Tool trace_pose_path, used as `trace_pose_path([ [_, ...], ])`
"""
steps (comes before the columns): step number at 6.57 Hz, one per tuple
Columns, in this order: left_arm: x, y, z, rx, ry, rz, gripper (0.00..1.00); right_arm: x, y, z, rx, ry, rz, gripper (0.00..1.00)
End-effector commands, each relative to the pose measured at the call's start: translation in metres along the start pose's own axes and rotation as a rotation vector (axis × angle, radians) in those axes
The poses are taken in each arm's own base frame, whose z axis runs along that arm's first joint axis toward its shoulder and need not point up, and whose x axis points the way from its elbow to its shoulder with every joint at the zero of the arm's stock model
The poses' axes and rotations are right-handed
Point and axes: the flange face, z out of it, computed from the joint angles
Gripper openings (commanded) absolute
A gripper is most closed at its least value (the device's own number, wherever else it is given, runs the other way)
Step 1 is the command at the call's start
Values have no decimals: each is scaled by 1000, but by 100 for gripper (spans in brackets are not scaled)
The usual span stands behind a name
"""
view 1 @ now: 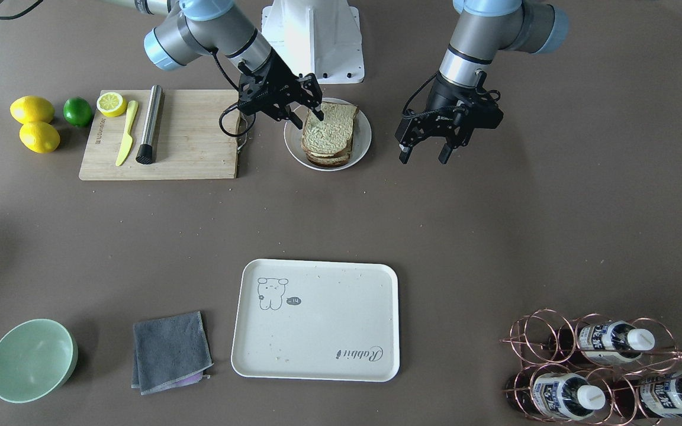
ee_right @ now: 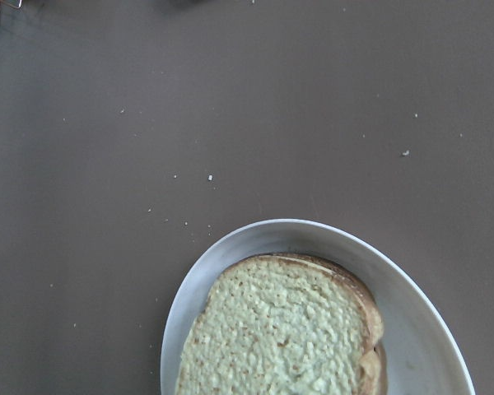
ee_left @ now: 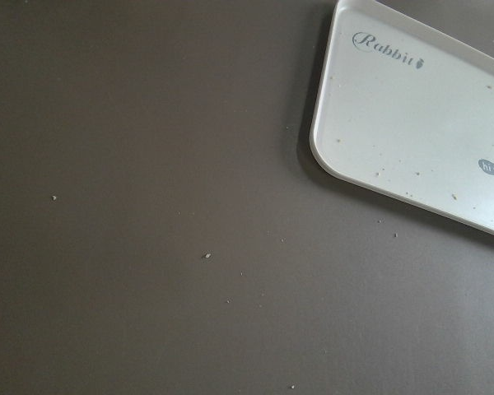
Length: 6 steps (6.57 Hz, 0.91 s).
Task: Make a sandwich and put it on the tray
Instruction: 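Open and lift the right gripper away while the left gripper approaches the plate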
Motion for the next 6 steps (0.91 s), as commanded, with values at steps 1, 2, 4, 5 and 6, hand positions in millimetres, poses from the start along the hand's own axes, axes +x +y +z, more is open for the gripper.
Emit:
trace_pose_path([
  [1,12,18,6,-27,11,-9,97,7,-43,-30,-17,-5,19,99],
  [2,15,30,6,-46,18,-10,97,19,-66,-48,-28,1,32,100],
  [4,31,75,9,-53,37,28,85,47,-121,-84,-36,25,71,99],
  [5,34,89,14,-60,34,18,65,58,-136,-92,-26,38,78,99],
  [6,35,119,20,-60,28,27,52,65,-136,-92,-16,44,84,99],
])
